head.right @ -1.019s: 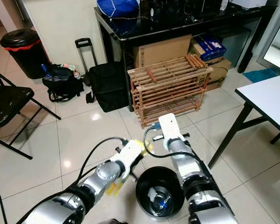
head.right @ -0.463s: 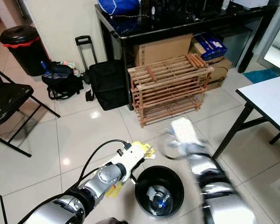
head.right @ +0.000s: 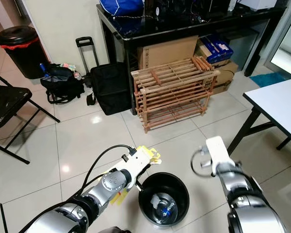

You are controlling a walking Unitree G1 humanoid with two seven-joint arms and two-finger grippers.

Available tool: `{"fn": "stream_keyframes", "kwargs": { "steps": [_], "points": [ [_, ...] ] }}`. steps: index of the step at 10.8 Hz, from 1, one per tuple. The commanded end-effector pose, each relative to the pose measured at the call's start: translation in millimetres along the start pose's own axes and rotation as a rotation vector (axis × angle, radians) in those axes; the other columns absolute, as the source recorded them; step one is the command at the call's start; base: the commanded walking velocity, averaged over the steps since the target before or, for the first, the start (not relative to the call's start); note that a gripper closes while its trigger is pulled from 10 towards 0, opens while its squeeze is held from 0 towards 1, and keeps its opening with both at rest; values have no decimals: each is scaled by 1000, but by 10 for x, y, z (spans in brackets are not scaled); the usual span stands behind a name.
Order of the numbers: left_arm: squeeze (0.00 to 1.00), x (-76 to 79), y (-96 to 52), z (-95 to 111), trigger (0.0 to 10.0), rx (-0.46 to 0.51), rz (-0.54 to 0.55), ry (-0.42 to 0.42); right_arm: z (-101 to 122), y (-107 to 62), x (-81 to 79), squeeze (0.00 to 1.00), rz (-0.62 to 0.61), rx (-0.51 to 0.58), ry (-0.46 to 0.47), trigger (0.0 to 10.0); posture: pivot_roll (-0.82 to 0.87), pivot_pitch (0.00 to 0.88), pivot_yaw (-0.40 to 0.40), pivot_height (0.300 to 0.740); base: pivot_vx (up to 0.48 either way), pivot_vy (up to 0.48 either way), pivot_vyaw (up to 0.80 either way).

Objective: Picking trash to rubbish bin

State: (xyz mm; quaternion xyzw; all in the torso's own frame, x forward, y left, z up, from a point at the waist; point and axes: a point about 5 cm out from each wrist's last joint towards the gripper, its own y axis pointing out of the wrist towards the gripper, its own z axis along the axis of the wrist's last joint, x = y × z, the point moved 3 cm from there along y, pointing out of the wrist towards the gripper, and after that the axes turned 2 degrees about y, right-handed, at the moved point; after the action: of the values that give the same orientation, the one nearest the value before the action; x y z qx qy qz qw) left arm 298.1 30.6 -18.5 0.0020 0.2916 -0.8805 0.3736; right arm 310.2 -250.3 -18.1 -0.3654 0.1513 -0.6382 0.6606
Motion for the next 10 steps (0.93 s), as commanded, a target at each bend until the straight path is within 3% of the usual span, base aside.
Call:
{"fn": "stream_keyframes", "kwargs": {
  "steps": [1, 3, 5, 8, 10],
  "points": [
    [0, -7, -15, -38, 10000, -5, 12, -3, -109, -14, -47, 0, 72, -30, 24, 10000, -42, 0, 22, 740, 0, 0, 0],
    [0, -5, -37, -82, 10000, -6, 12, 0, -352, -73, -126, 0, 207, -85, 24, 10000, -45, 0, 23, 740, 0, 0, 0],
    [0, 2, -47, -111, 10000, -9, 18, 4, -474, -99, -110, 0, 204, -111, 57, 10000, -48, 0, 27, 740, 0, 0, 0],
    [0, 52, -54, -132, 10000, -4, 6, 12, -471, -121, -137, 0, 267, -86, 100, 10000, -60, 0, 34, 740, 0, 0, 0],
    [0, 112, -23, -14, 10000, 46, -26, 60, -374, -147, -196, 0, 373, -14, 213, 10000, -59, 5, 33, 740, 0, 0, 0]
  ]
}}
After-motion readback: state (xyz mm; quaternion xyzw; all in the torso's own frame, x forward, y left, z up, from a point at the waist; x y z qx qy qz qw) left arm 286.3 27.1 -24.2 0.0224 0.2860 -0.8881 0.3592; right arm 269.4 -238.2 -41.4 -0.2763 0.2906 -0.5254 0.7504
